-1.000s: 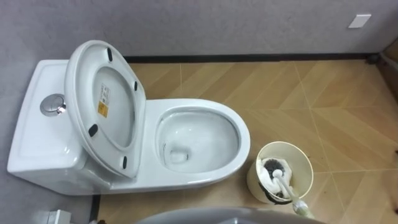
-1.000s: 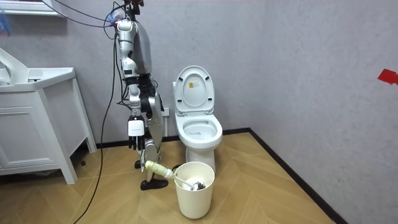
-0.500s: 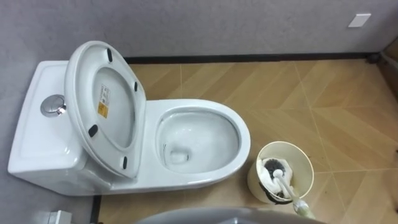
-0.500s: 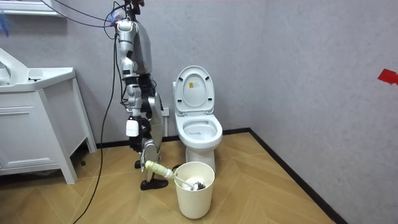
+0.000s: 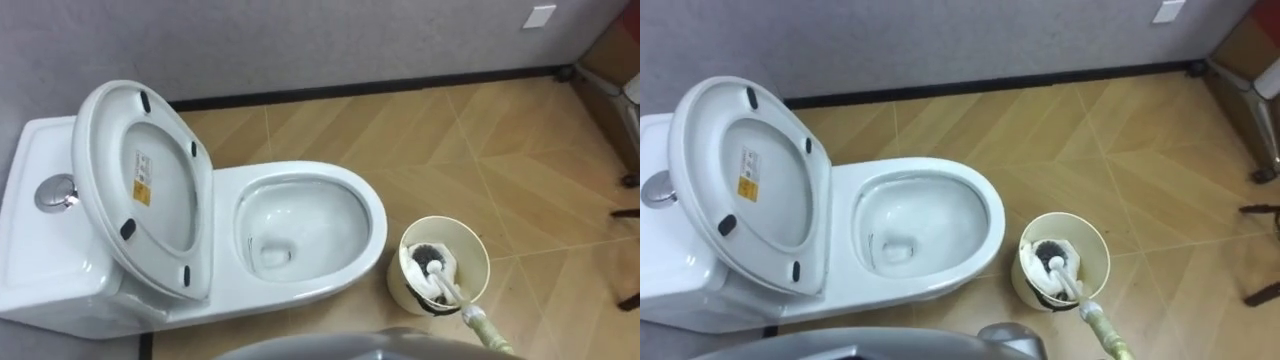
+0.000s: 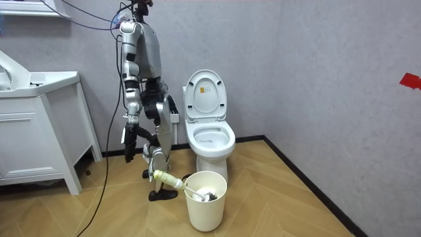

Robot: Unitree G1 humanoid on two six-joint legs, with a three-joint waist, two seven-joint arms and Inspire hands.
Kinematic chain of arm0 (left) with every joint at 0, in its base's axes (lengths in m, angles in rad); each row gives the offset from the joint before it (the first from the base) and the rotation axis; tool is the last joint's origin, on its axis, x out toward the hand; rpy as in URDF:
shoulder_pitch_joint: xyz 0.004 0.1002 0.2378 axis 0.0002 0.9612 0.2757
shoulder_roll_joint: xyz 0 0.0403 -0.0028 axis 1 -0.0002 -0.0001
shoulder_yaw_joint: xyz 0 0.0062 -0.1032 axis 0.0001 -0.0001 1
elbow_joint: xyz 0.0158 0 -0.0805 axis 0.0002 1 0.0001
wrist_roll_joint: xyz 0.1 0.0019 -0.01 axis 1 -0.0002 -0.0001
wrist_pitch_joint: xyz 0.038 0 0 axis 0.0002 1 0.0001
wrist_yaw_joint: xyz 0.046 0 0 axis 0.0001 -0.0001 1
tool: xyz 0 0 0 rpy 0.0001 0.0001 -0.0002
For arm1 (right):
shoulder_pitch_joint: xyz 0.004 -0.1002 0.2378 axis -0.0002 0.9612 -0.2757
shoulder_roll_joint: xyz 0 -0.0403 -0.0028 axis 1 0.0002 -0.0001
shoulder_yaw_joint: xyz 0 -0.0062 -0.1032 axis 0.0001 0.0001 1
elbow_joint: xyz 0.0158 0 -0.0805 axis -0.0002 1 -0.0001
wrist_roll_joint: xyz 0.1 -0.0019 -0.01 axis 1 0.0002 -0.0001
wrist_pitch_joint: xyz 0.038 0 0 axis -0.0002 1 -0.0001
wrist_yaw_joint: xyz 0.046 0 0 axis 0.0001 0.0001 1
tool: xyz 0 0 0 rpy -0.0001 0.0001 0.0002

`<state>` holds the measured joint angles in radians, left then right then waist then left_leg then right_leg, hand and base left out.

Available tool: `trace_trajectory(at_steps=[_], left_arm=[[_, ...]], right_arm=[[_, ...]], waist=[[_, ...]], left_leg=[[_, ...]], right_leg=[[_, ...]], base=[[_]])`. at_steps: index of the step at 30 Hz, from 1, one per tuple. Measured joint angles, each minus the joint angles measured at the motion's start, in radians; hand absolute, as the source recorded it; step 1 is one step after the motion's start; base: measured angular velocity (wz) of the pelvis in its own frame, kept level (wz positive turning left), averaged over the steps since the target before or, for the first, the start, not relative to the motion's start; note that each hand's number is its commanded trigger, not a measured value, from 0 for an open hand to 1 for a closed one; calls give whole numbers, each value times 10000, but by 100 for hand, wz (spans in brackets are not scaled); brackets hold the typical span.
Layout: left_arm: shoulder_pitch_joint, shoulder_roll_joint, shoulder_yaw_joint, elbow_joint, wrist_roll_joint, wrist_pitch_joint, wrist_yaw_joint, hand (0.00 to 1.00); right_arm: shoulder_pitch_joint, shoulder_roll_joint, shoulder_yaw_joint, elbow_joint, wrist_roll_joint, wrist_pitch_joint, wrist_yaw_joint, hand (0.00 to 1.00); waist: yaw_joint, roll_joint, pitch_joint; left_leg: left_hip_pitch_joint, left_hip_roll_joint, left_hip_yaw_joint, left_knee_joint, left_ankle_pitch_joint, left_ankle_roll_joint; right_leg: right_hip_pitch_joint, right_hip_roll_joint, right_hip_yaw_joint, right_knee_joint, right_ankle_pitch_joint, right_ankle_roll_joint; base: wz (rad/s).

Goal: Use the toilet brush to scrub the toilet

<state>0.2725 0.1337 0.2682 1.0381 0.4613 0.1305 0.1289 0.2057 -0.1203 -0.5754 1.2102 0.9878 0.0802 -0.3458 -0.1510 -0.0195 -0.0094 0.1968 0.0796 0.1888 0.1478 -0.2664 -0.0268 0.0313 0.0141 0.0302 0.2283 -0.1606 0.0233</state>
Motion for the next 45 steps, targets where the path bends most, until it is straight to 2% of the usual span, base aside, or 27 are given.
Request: trace_trajectory(at_steps=[2, 7, 10, 15, 17, 21, 25, 27, 29, 32, 35, 37, 40, 43, 45], left_arm=[[51, 12, 20, -2, 1, -58, 101, 0], [54, 30, 34, -1, -2, -86, 190, 0], [15, 162, -213, 3, 0, -110, 190, 0], [-82, 213, -375, -79, 9, -352, 190, 0], [-101, 224, -410, -87, 8, -456, 190, 0], [-123, 277, -409, -86, 40, -543, 186, 0], [-160, 589, -598, -90, 32, -659, 179, 0], [-366, 765, -657, -93, 29, -657, 138, 0], [-465, 847, -656, -94, 30, -660, 135, 0], [-566, 968, -743, -213, 17, -677, 134, 0], [-725, 1086, -1081, -332, 19, -782, 135, 0], [-890, 1148, -1093, -362, 28, -796, 135, 0], [-1307, 1309, -1191, -230, 7, -848, 135, 0], [-1718, 1412, -1645, -182, 1, -914, 133, 0], [-2250, 1431, -1990, 171, 8, -962, 128, 0]], right_arm=[[-90, -47, -2, -123, -55, -77, -54, 0], [-150, -82, 10, -879, -550, -301, -467, 0], [-328, -116, 250, -1480, -753, -452, -712, 0], [-941, -456, 764, -1781, -1795, -710, -771, 0], [-1072, -517, 889, -2033, -2142, -802, -746, 0], [-1127, -742, 1485, -2550, -3050, -883, -323, 0], [-1293, -884, 2089, -2560, -3608, -1012, 125, 0], [-1507, -1021, 2325, -2400, -3614, -1006, 418, 0], [-1731, -1186, 2375, -2239, -3628, -1004, 590, 0], [-2069, -1329, 2418, -1975, -3714, -1005, 788, 0], [-2260, -1606, 2578, -1648, -3870, -1001, 883, 0], [-2481, -1765, 2818, -1505, -4001, -925, 876, 0], [-2999, -2004, 2859, -765, -4120, -917, 1115, 0], [-3417, -2232, 3092, -305, -4144, -919, 1227, 0], [-3784, -2399, 3501, 140, -4241, -919, 1497, 0]], waist=[[-74, -61, -37], [-64, -125, -31], [-17, -119, -23], [208, -55, 16], [223, -33, 81], [481, -90, 93], [637, -180, 106], [728, -280, 146], [756, -284, 158], [746, -288, 135], [776, -203, 152], [866, -223, 174], [848, -277, 200], [1002, -341, 241], [1075, -378, 264]], left_leg=[[-137, -4, 2, 40, 0, 1], [-238, -10, 26, 45, 3, 3], [-289, -18, 61, 32, 4, 4], [-322, -1, 258, -55, 3, 3], [-322, -3, 269, -93, 4, 2], [-367, -18, 452, -118, 9, 4], [-607, -15, 455, 54, 9, 5], [-875, -10, 447, 200, 9, 5], [-1053, -10, 418, 226, 9, 5], [-1390, -17, 277, 470, 9, 5], [-1709, -24, 260, 595, 9, 5], [-2082, -39, 244, 800, 9, 5], [-2792, -49, -40, 1326, 7, 6], [-3460, -55, -159, 1838, 3, 8], [-3997, -68, -284, 2089, 3, 9]], right_leg=[[-138, -7, -7, 31, 0, 0], [-292, -4, 6, 95, 1, -1], [-422, -4, 11, 120, 0, 0], [-582, 44, 112, 199, -1, -2], [-586, 45, 118, 173, -1, -2], [-736, 57, 245, 170, 0, 2], [-886, 42, 233, 179, 5, -3], [-1097, 29, 224, 216, 21, -13], [-1271, 13, 184, 266, 22, -14], [-1522, -31, 88, 363, 27, -22], [-1833, -114, -163, 516, 28, -25], [-2222, -160, -212, 747, 43, -49], [-2655, -266, -515, 910, 73, -98], [-3261, -344, -625, 1347, 85, -120], [-3740, -401, -726, 1579, 104, -186]], base=[[0], [-1], [-5], [-11], [-2], [-13], [-2], [3], [6], [6], [9], [-5], [22], [13], [16]])
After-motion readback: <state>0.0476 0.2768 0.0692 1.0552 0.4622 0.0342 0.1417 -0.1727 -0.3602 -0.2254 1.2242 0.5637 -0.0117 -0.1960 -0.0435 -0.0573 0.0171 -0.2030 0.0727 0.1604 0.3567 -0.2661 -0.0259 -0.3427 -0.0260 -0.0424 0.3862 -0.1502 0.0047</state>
